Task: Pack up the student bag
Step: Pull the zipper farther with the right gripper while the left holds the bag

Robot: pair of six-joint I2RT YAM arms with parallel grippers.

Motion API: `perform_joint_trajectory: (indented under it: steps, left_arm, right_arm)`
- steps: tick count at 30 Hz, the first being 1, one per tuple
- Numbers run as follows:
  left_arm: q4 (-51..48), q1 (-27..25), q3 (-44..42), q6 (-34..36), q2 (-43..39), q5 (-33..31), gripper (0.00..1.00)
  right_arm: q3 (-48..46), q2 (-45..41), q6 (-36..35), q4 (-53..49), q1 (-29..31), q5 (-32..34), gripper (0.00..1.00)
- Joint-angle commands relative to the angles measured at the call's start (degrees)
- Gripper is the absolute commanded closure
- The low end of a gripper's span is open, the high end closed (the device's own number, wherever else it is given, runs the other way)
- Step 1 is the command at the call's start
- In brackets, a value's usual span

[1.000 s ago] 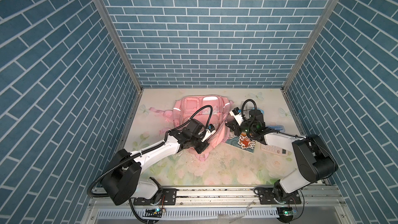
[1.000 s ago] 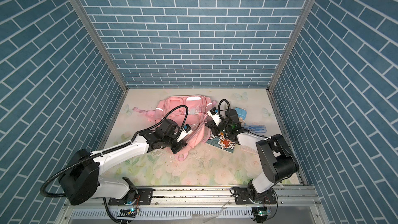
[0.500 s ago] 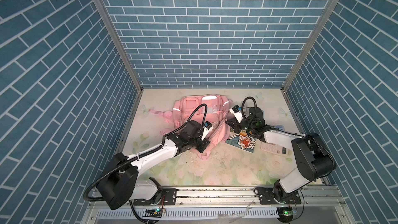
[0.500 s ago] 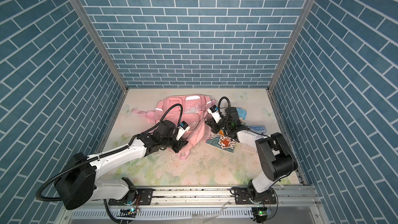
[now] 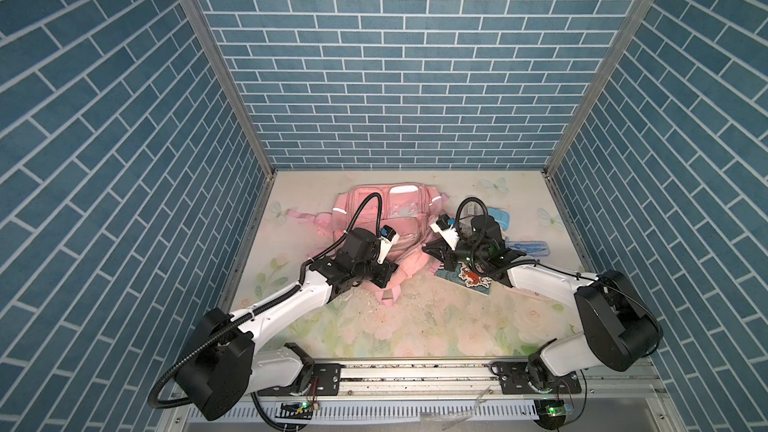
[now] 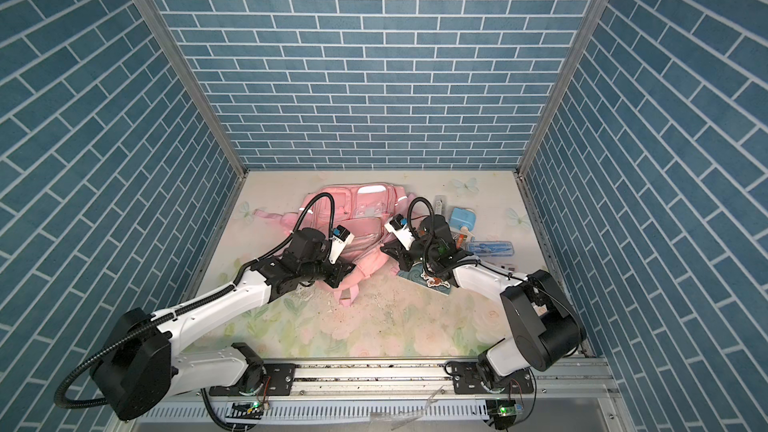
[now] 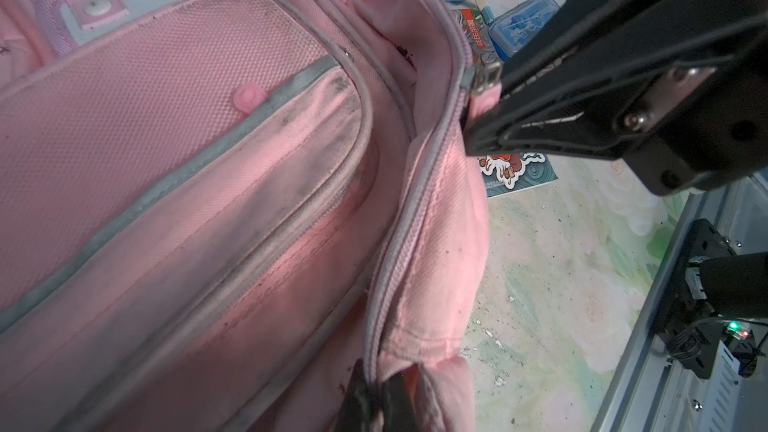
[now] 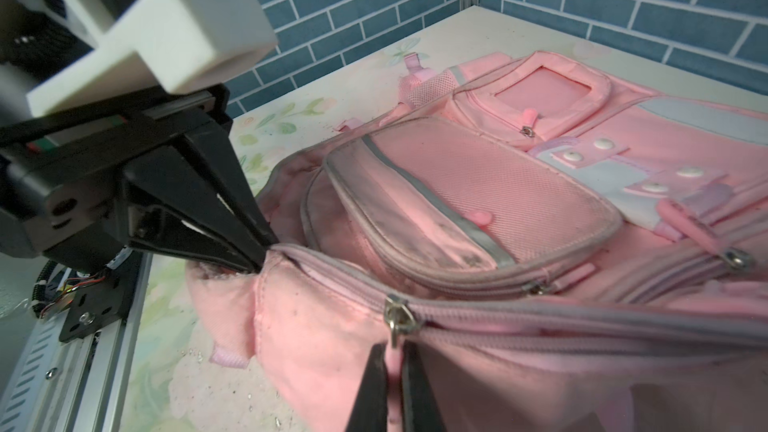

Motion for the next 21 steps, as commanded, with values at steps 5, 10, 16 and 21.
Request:
perform_joint_trajectory:
  steps: [5, 10, 16, 21]
  left_arm:
    - [5.93, -4.16, 1.57, -6.63, -5.33, -2.87, 1.0]
    - [10.98, -6.71, -1.33, -14.03, -7.91, -4.08, 1.0]
    - [8.83, -8.24, 1.77, -18.53, -6.37, -8.51, 0.57]
    - [-1.74, -5.93, 10.86, -17.71, -3.61, -10.55, 0.34]
  right_arm:
    - [2.6, 0.29, -1.16, -2.28, 1.72, 2.78, 1.0]
    - [2.86, 0.47, -3.77, -2.36, -1.15, 2.41, 1.0]
    - [3.05, 0.47, -7.99, -3.11, -3.17, 0.67, 1.0]
    - [-3.1, -2.43, -8.11, 3.45, -3.18, 2.13, 1.0]
